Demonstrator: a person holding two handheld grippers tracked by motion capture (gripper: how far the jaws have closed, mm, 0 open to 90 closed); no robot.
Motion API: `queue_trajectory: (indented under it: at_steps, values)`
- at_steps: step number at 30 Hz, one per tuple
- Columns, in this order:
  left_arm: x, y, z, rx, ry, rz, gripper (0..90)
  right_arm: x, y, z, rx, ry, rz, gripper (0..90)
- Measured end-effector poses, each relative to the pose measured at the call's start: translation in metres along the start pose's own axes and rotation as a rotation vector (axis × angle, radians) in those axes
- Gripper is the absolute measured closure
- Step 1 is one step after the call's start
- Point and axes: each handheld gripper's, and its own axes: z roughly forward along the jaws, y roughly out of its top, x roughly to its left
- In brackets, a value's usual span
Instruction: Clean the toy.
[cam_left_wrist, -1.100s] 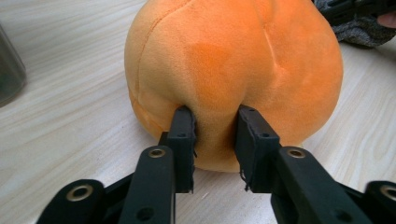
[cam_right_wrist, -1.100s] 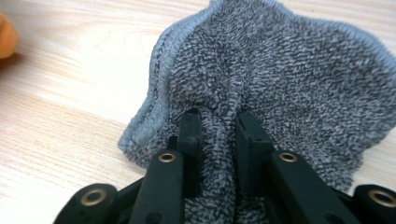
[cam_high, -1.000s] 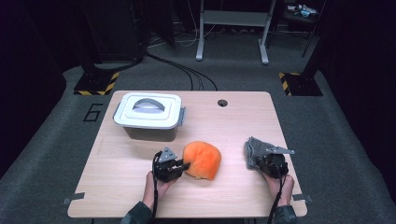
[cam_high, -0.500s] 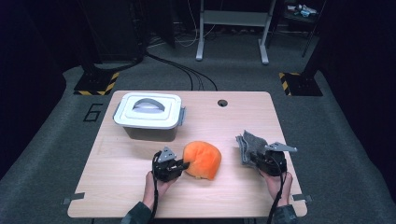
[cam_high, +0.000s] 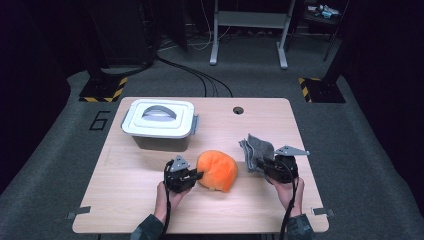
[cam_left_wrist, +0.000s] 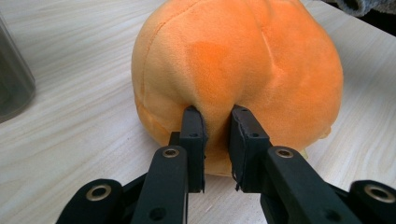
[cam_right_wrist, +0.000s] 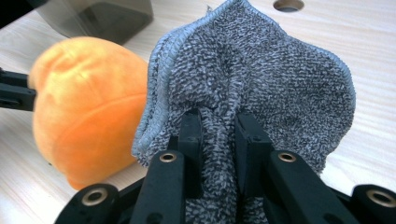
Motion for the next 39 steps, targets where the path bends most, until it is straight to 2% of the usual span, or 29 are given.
queue_trajectory:
  at_steps: [4,5,6,11,14,20,25,28,34,36,37,38,39]
  values:
    - [-0.001,0.002,0.0,0.003,0.002,0.002,76.8,0.005,0.005,0.001,-0.006,0.02,-0.007,74.6]
    - [-0.002,0.002,0.0,0.001,0.0,-0.008,76.9,0.007,0.007,0.002,-0.002,0.023,-0.011,74.6]
    - [-0.001,0.002,0.0,0.001,0.006,0.007,76.9,0.009,0.009,0.002,0.001,0.032,-0.013,74.5]
    - [-0.003,0.003,0.0,0.001,0.016,0.006,78.4,0.023,0.02,0.006,0.019,0.071,-0.038,74.6]
    - [-0.004,0.004,0.001,-0.005,0.022,0.005,79.0,0.035,0.027,0.013,0.032,0.104,-0.069,74.6]
    - [-0.005,0.004,0.001,-0.001,0.025,0.017,79.0,0.049,0.036,0.02,0.038,0.133,-0.095,74.5]
    - [-0.008,0.006,0.002,-0.003,0.02,0.004,79.0,0.062,0.042,0.031,0.055,0.157,-0.114,74.2]
    - [-0.009,0.007,0.004,0.0,0.018,0.02,78.9,0.066,0.043,0.04,0.071,0.169,-0.131,74.1]
    - [-0.01,0.008,0.005,0.003,0.01,0.015,78.1,0.067,0.04,0.058,0.117,0.17,-0.137,74.1]
    - [-0.009,0.009,0.005,0.011,0.014,0.021,73.5,0.066,0.038,0.061,0.129,0.167,-0.134,74.2]
    - [-0.008,0.009,0.005,0.011,0.02,0.021,67.5,0.066,0.038,0.062,0.136,0.171,-0.128,74.2]
    - [-0.007,0.009,0.004,0.008,0.03,0.014,53.1,0.066,0.037,0.063,0.14,0.164,-0.134,74.2]
    - [-0.005,0.009,0.004,0.007,0.044,0.013,53.1,0.066,0.036,0.063,0.139,0.165,-0.133,74.3]
